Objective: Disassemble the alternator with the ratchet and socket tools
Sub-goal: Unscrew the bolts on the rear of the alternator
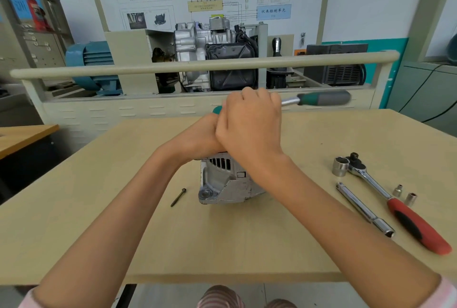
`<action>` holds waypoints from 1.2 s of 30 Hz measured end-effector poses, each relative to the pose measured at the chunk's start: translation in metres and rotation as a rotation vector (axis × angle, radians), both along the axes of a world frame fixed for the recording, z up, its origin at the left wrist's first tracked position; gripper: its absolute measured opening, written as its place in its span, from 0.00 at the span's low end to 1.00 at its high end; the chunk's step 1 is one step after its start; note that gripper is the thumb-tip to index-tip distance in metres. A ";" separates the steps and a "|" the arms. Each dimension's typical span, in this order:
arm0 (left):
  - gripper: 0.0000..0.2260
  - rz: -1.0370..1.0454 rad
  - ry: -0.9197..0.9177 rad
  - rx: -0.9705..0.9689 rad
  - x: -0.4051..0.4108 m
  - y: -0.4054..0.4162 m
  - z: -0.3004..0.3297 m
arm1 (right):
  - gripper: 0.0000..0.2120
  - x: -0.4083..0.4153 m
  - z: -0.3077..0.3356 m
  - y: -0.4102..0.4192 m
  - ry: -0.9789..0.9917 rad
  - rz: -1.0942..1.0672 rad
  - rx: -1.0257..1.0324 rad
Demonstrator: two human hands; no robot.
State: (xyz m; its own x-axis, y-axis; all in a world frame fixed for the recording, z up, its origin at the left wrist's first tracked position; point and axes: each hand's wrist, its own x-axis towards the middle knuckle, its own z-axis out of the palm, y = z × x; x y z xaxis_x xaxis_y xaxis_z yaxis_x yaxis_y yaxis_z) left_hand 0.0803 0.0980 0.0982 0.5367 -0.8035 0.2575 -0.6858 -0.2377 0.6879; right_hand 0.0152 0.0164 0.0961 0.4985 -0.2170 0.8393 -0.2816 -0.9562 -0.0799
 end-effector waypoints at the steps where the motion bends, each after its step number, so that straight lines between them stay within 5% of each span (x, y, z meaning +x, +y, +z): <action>1: 0.03 0.001 -0.001 -0.011 0.002 0.001 0.000 | 0.10 0.002 0.002 -0.003 -0.008 0.132 0.057; 6: 0.13 -0.148 0.110 -0.036 -0.002 0.005 0.003 | 0.19 0.001 0.008 -0.025 -0.033 0.794 0.387; 9: 0.11 -0.184 0.151 -0.038 -0.001 0.004 0.003 | 0.16 -0.004 0.011 -0.033 -0.014 0.934 0.502; 12: 0.13 -0.106 0.094 -0.064 0.001 0.003 0.000 | 0.14 -0.006 0.008 -0.027 0.023 0.665 0.211; 14: 0.14 -0.028 0.040 -0.072 0.004 0.000 -0.003 | 0.09 -0.006 -0.002 -0.015 0.057 0.101 -0.117; 15: 0.16 -0.021 0.036 -0.073 0.004 -0.002 -0.004 | 0.08 -0.008 -0.003 -0.006 0.065 -0.119 -0.175; 17: 0.22 -0.018 0.037 -0.061 0.005 -0.002 -0.005 | 0.10 -0.010 0.000 0.002 0.118 -0.198 -0.132; 24: 0.08 -0.164 0.115 -0.039 -0.002 0.001 0.000 | 0.15 -0.008 0.007 -0.034 0.003 0.738 0.314; 27: 0.06 -0.182 0.120 -0.057 -0.004 0.002 0.001 | 0.14 -0.011 0.010 -0.034 -0.009 0.880 0.359; 29: 0.11 -0.150 0.111 -0.082 -0.003 0.003 0.001 | 0.12 -0.011 0.007 -0.030 -0.006 0.770 0.245; 33: 0.21 -0.054 0.035 -0.062 0.001 -0.003 -0.002 | 0.09 -0.008 0.000 -0.014 0.071 -0.030 -0.093; 36: 0.20 -0.050 0.030 -0.039 -0.001 -0.002 -0.003 | 0.09 -0.007 0.005 -0.008 0.081 0.016 -0.058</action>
